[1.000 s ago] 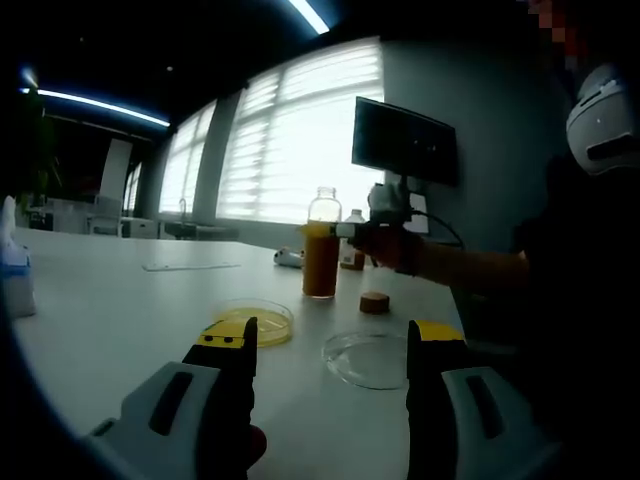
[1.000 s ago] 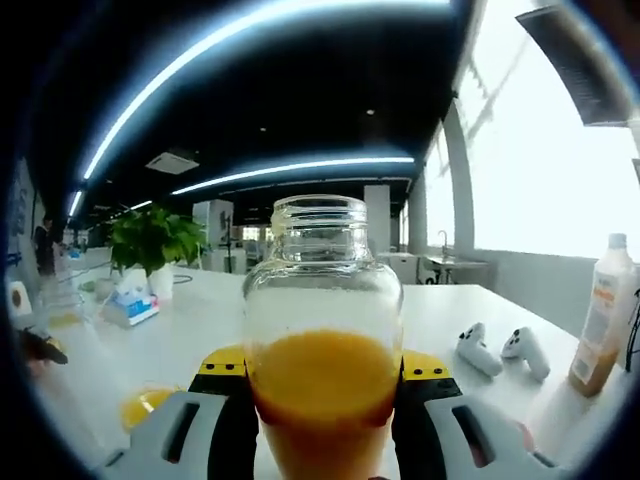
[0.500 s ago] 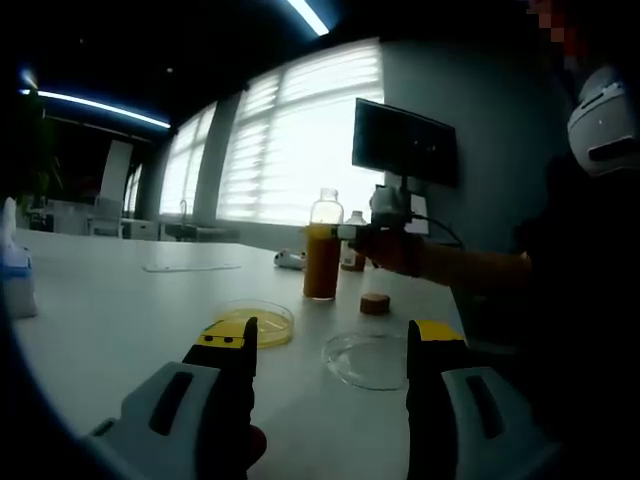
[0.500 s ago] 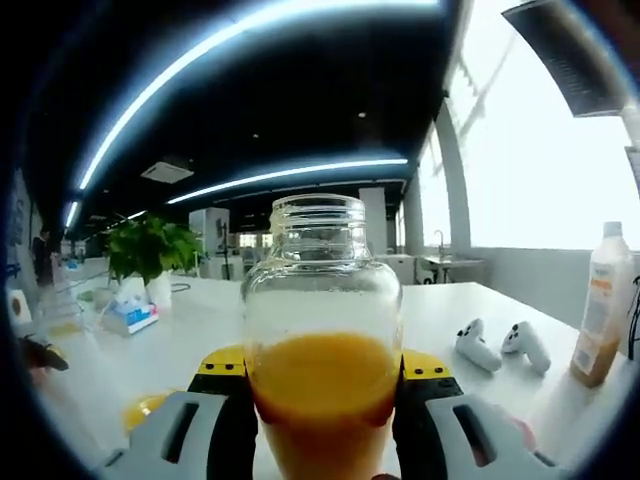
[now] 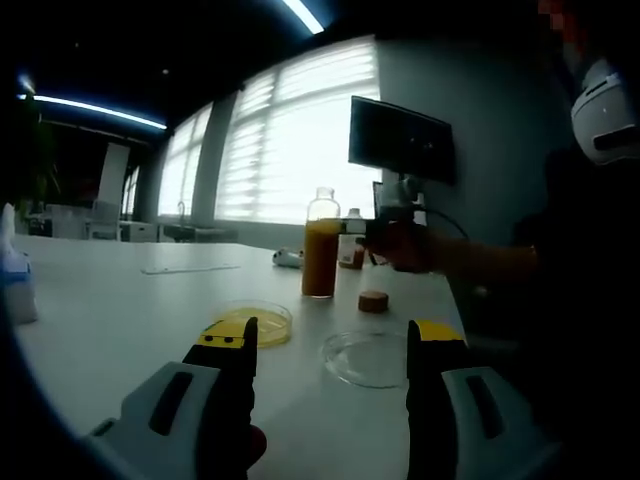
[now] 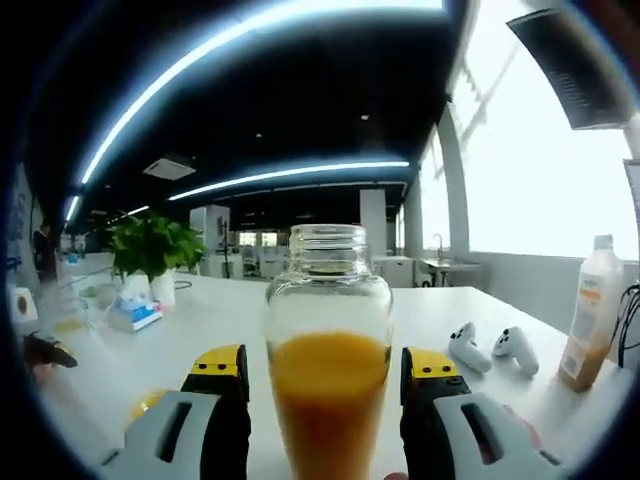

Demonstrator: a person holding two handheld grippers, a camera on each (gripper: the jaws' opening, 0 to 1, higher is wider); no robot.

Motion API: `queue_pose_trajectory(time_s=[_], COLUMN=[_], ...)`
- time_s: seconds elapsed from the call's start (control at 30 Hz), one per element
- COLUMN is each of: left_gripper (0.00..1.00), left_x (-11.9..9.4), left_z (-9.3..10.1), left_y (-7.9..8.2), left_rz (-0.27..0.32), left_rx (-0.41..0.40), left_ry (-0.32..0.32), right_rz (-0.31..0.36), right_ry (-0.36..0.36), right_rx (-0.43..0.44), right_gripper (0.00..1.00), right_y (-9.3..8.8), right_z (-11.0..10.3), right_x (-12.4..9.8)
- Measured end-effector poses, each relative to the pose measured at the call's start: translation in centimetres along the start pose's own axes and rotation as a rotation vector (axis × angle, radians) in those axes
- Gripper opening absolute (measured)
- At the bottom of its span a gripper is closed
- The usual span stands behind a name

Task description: Open the Petri dish lid, place the lid on the table, pour the liquid culture medium into the Petri dish, pick up the Petri dish lid from the table, and close the Petri dish

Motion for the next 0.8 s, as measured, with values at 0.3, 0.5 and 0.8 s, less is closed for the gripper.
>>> queue_pose_trajectory(time_s=[0.3, 0.5, 0.8], left_gripper=[0.51, 0.51, 0.51], left_x=[-0.1, -0.1, -0.1], left_z=[0.2, 0.3, 0.4], left_y=[0.1, 0.2, 0.1], left_rz=[0.002, 0.007, 0.006], left_rx=[0.010, 0.018, 0.034], left_ry=[-0.008, -0.015, -0.018], right_rz=[0.052, 0.084, 0.030], right_ry=[-0.054, -0.049, -0.027], right_rx=[-0.031, 0.082, 0.138], right_gripper=[0.54, 0.50, 0.53], right_y=[1.5, 1.3, -0.3], right_z=[-0.5, -1.7, -1.5], right_x=[-2.0, -4.0, -6.6])
Point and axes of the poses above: the point that each gripper's makers call its tool centre point, and the gripper's own axes: x roughly forward along the fingers, z roughly to its right, y roughly out of its top, the point moved 4 cm from there along -x, roughly backward along the fingers, and after that the axes turned 1 degree about x, right-handed, at the moved point
